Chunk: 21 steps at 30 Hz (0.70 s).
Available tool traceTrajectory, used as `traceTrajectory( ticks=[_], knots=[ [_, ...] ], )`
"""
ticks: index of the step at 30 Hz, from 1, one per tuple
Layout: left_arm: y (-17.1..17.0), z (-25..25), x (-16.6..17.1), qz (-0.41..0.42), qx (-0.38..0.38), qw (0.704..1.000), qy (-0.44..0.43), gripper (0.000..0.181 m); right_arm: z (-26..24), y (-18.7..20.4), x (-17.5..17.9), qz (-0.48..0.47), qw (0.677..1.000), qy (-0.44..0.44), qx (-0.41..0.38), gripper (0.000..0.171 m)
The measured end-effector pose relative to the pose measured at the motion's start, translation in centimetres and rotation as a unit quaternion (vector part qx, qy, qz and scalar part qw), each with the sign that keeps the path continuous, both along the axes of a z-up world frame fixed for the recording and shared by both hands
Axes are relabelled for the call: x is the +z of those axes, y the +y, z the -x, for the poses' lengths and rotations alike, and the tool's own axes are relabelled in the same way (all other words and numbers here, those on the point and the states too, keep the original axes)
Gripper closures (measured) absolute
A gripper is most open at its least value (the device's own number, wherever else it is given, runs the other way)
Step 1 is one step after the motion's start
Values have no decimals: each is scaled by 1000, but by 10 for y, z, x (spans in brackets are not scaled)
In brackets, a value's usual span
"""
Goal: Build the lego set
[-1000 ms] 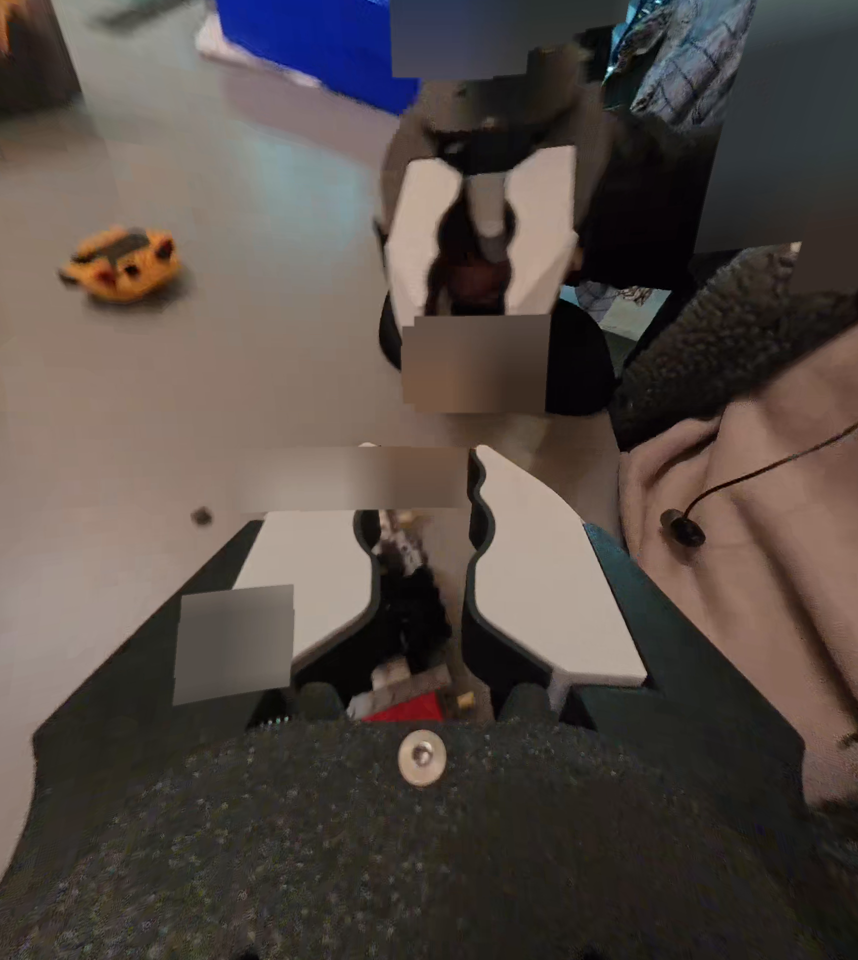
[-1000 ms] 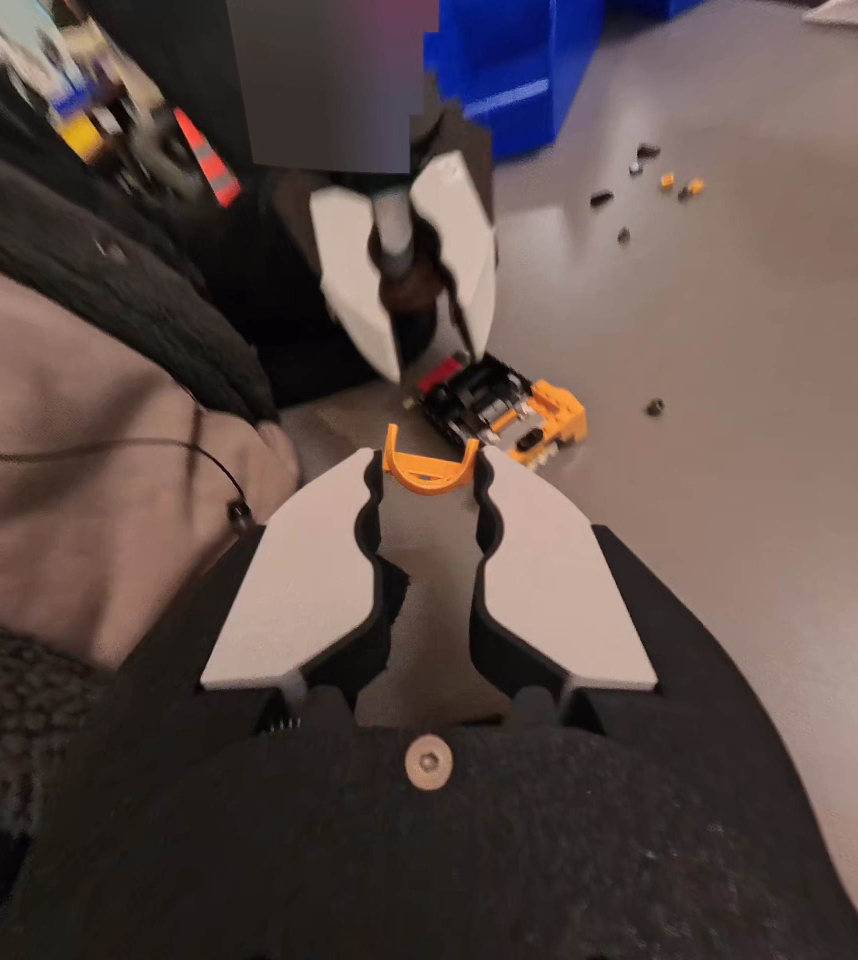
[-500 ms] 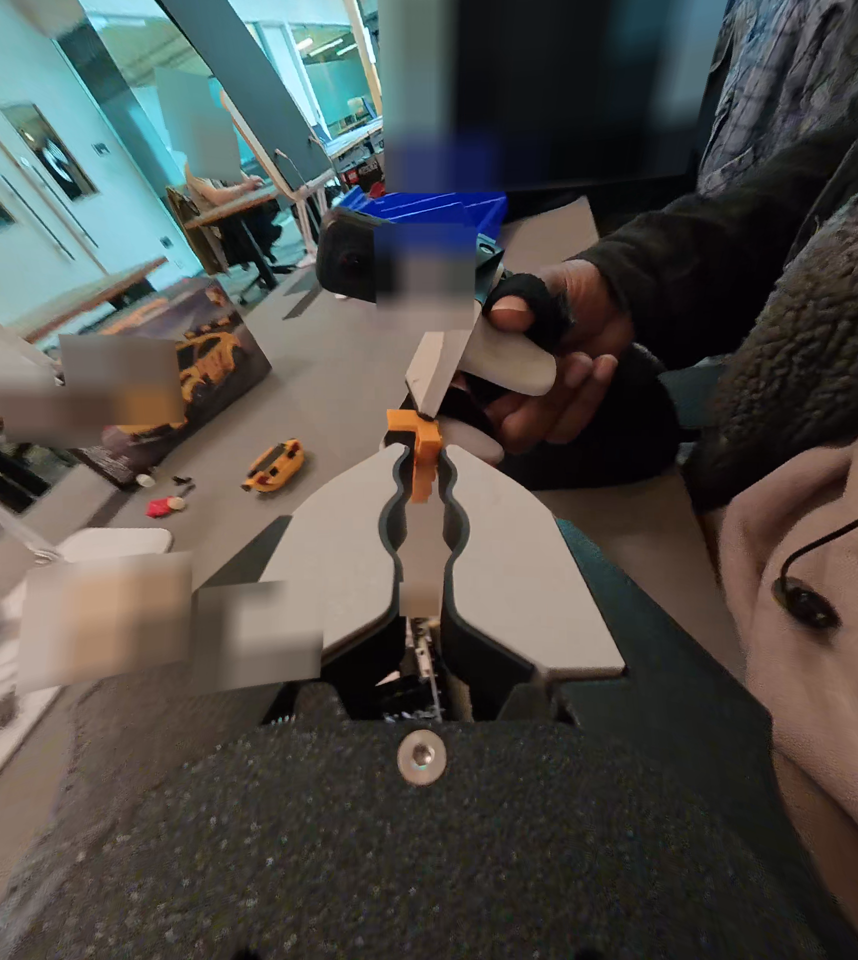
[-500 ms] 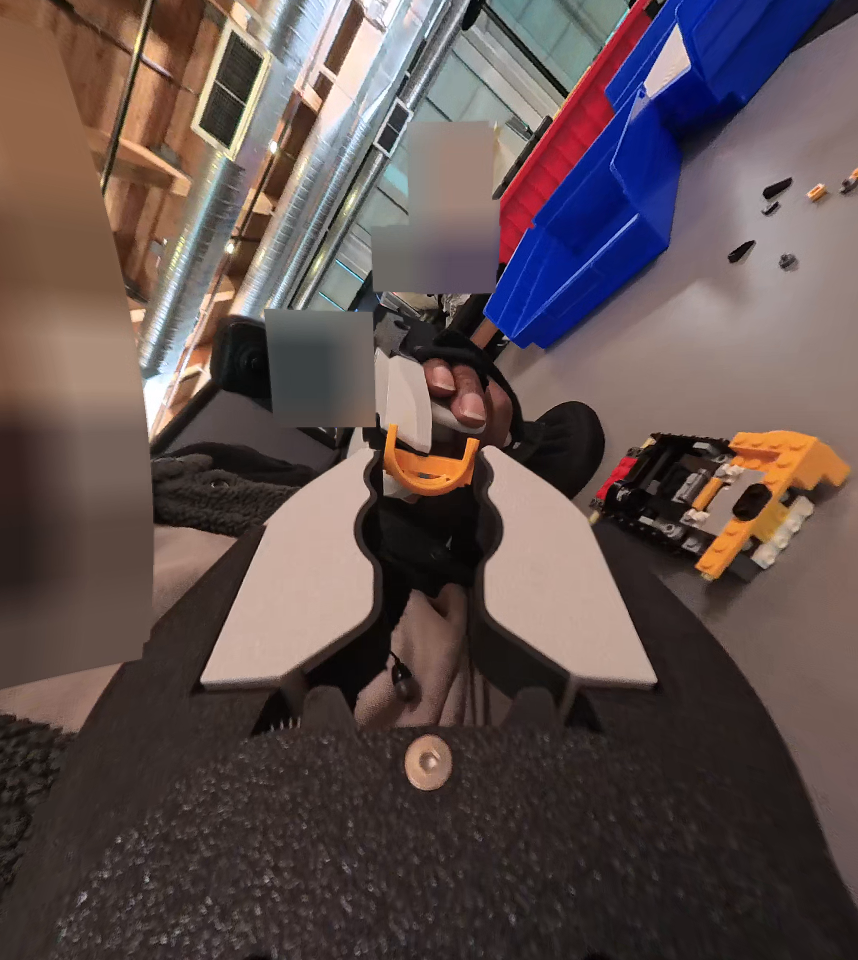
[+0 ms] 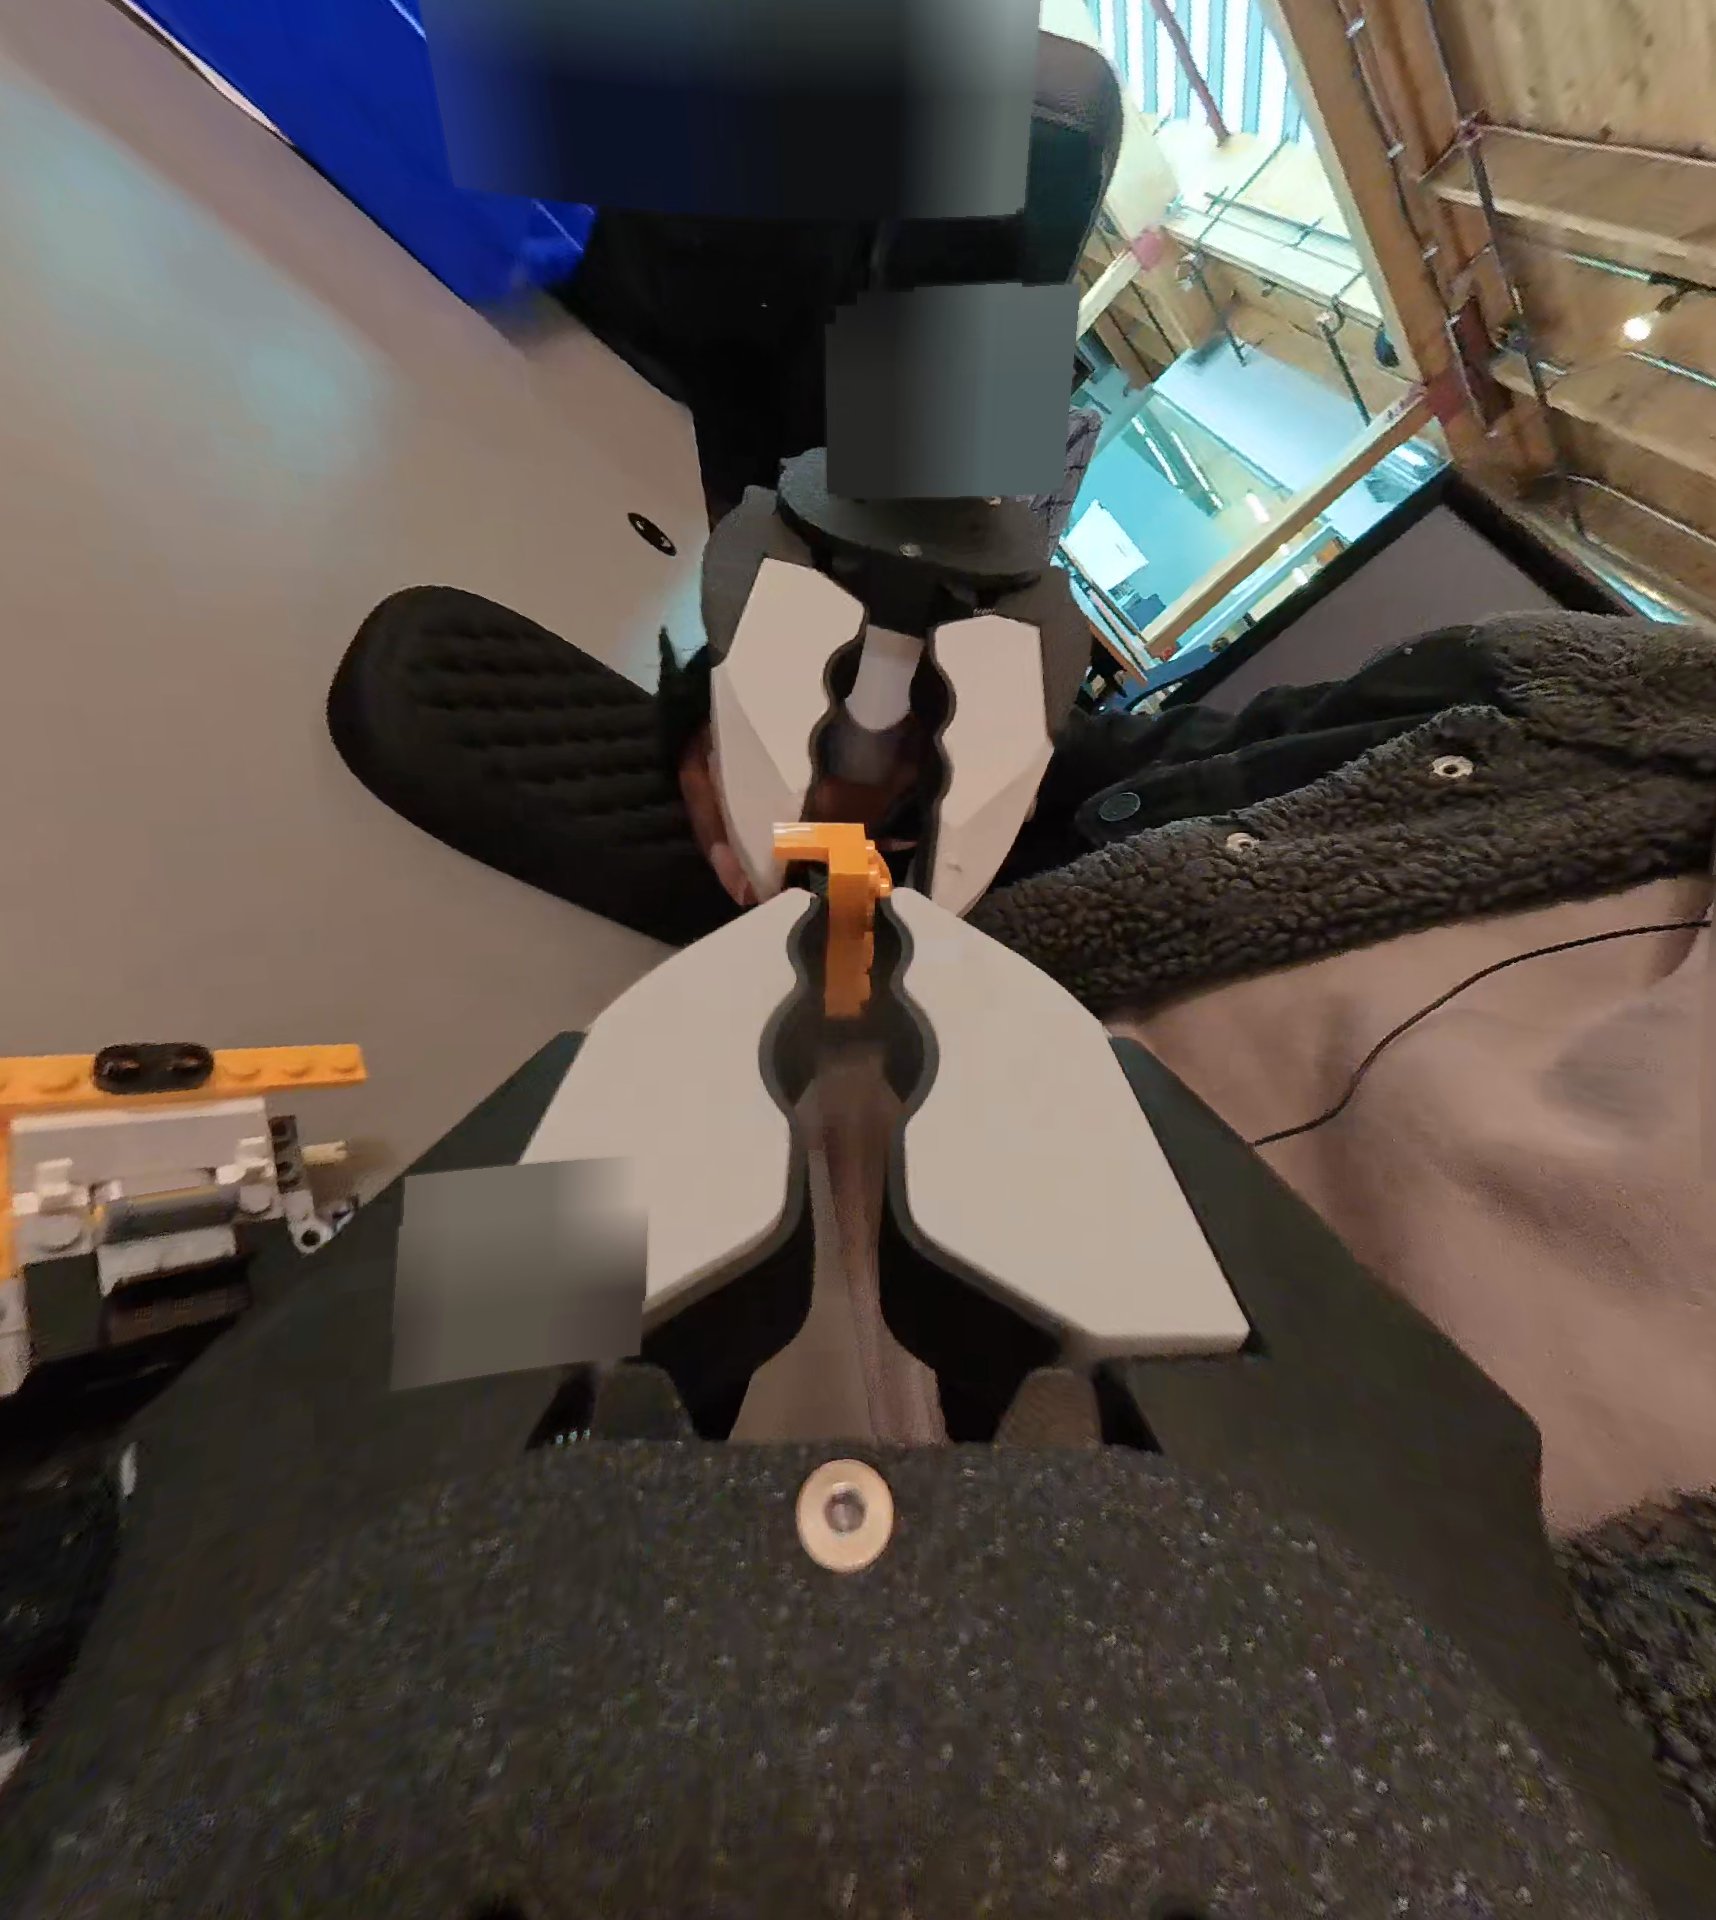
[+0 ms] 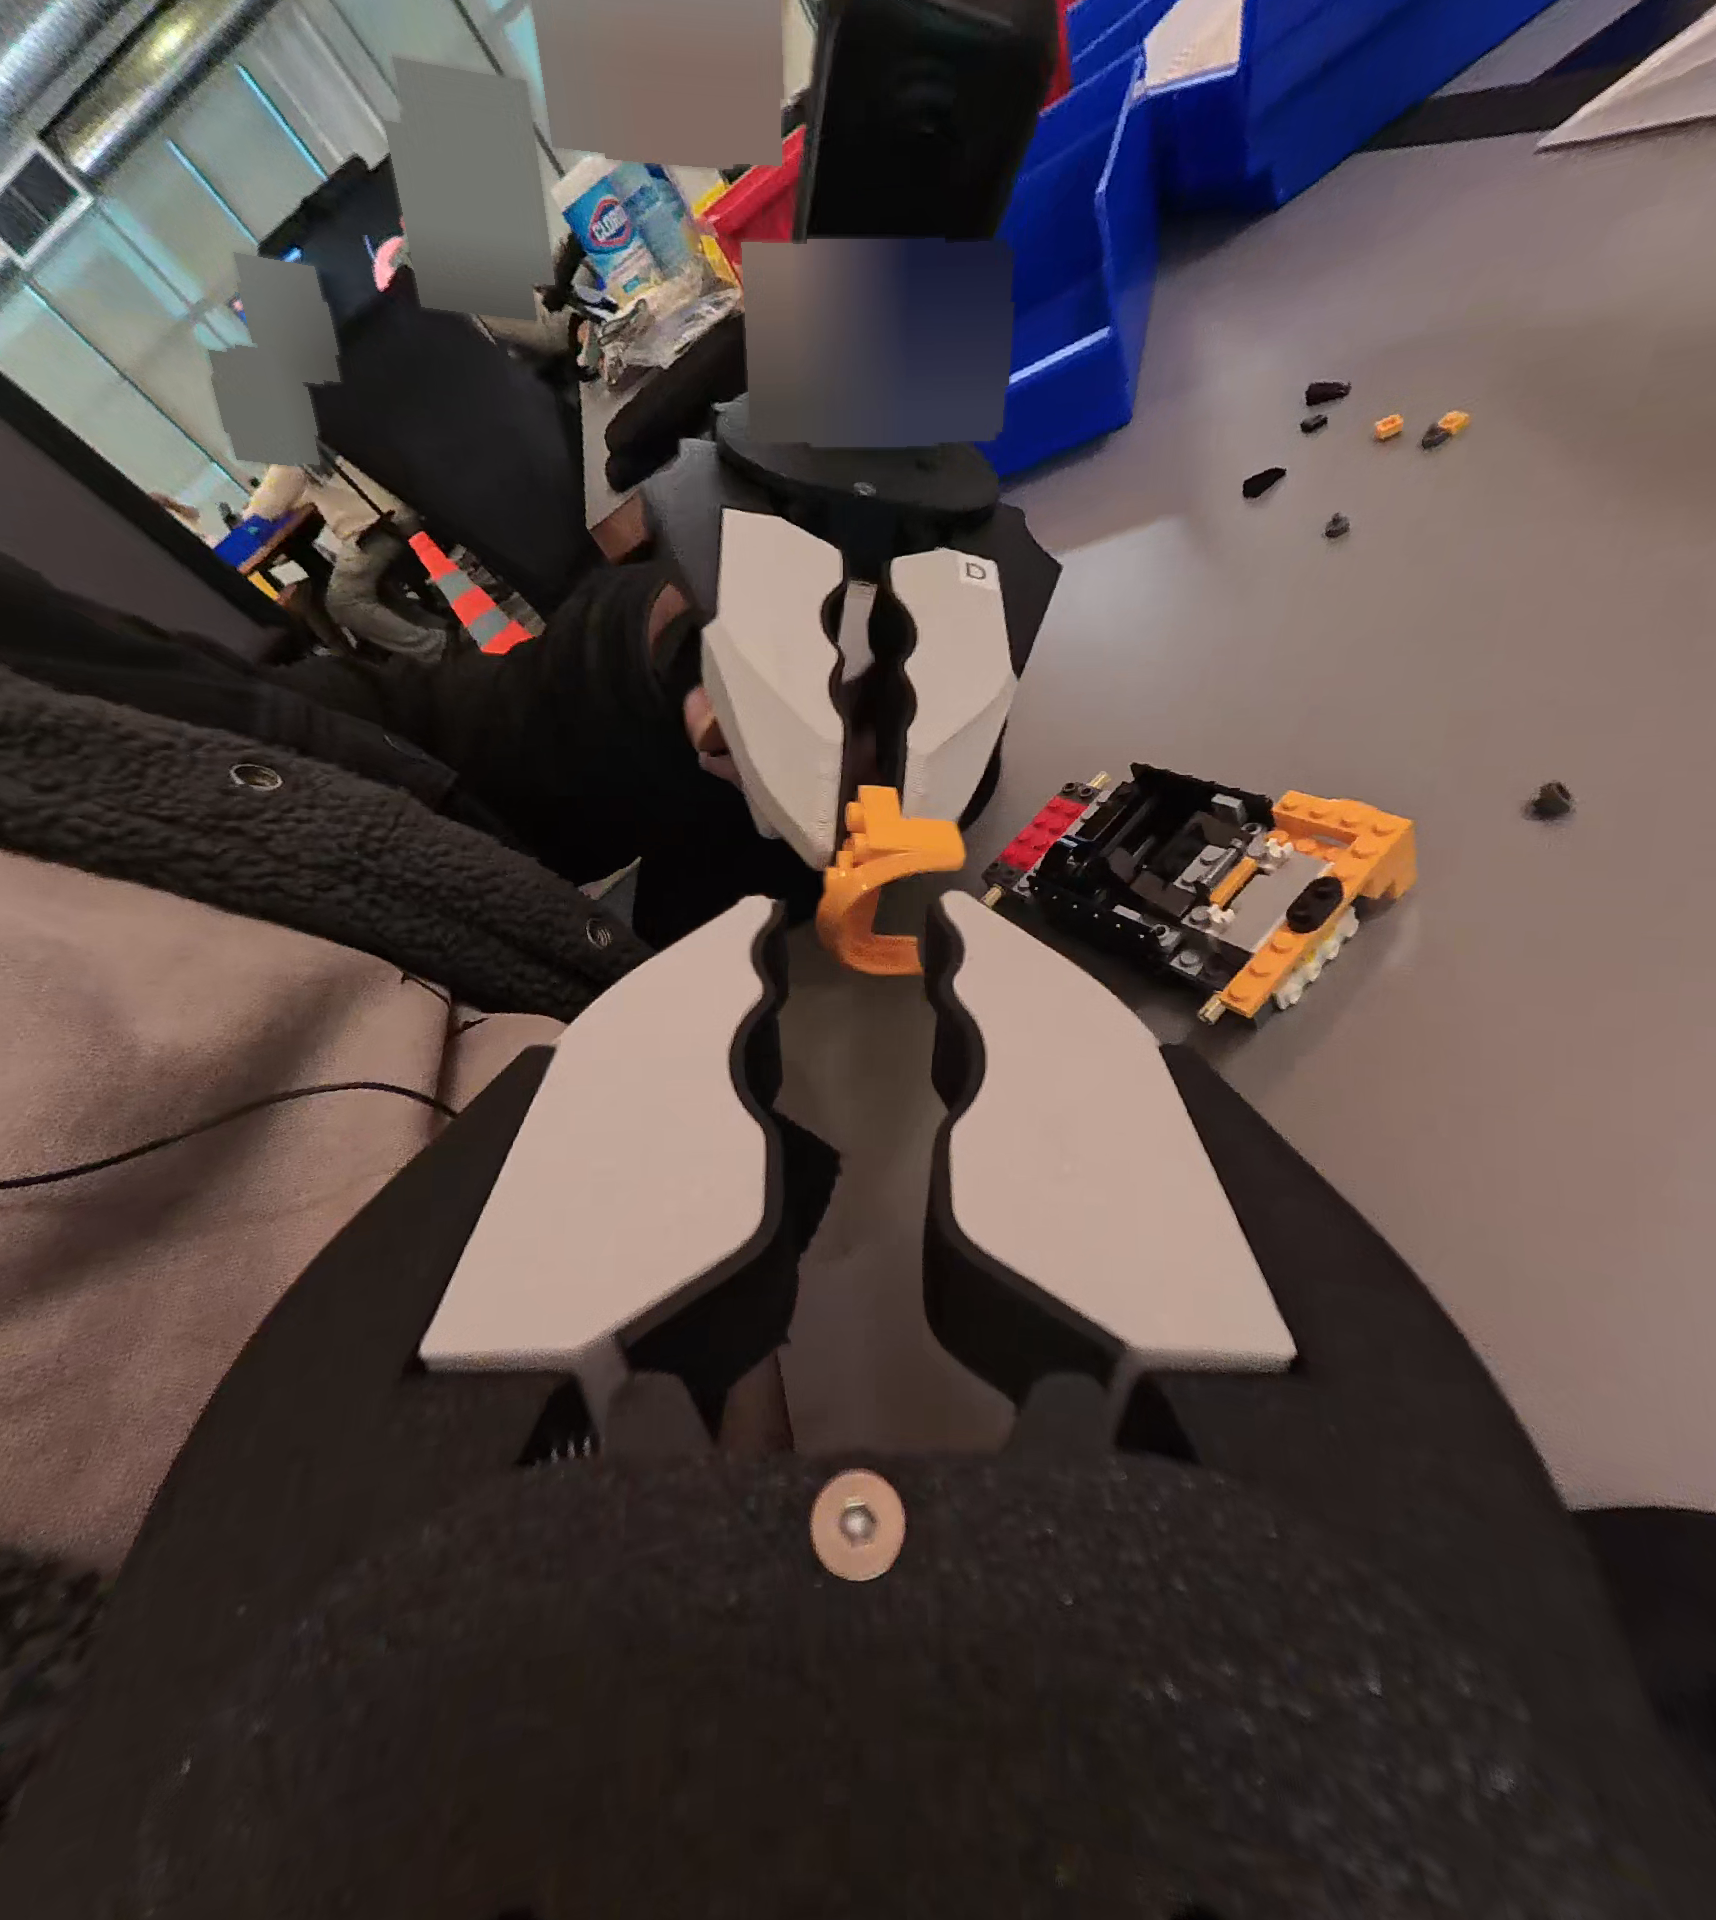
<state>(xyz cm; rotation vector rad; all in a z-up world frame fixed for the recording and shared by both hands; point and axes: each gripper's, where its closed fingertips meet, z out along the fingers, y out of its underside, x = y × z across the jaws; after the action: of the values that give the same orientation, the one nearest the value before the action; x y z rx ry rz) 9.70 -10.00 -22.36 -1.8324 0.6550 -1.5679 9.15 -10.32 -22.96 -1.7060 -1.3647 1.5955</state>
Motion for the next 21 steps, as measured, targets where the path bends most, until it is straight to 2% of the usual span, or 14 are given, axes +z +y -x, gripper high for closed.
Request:
traceTrajectory(
  ticks=[1, 2, 6, 7, 10, 12, 14, 18, 21],
  knots=[
    [1, -1, 0, 0, 0, 1000, 3, 173, 1, 1, -1, 5, 1000, 0, -3, 151],
    [3, -2, -2, -3, 3, 1000, 10, 173, 1, 1, 3, 9, 1000, 13, -5, 163],
    [12, 5, -1, -34, 13, 999, 36, 172, 2, 9, 0, 27, 999, 11, -28, 168],
    [16, 12, 0, -43, 16, 998, 50, 166, 2, 14, -1, 34, 998, 9, -42, 168],
    [44, 53, -23, -58, 59, 981, 178, 149, -6, 32, -9, 58, 995, -9, -84, 168],
    [58, 82, -47, -23, 63, 965, 255, 147, -11, 42, -15, 75, 991, -19, -105, 168],
    [62, 97, -68, 27, 34, 953, 301, 143, -15, 46, -21, 83, 989, -29, -116, 168],
    [61, 90, -88, 112, -37, 945, 306, 138, -13, 45, -29, 97, 988, -41, -117, 168],
    [56, 81, -100, 144, -80, 929, 330, 135, -13, 45, -31, 99, 988, -42, -115, 168]
  ],
)
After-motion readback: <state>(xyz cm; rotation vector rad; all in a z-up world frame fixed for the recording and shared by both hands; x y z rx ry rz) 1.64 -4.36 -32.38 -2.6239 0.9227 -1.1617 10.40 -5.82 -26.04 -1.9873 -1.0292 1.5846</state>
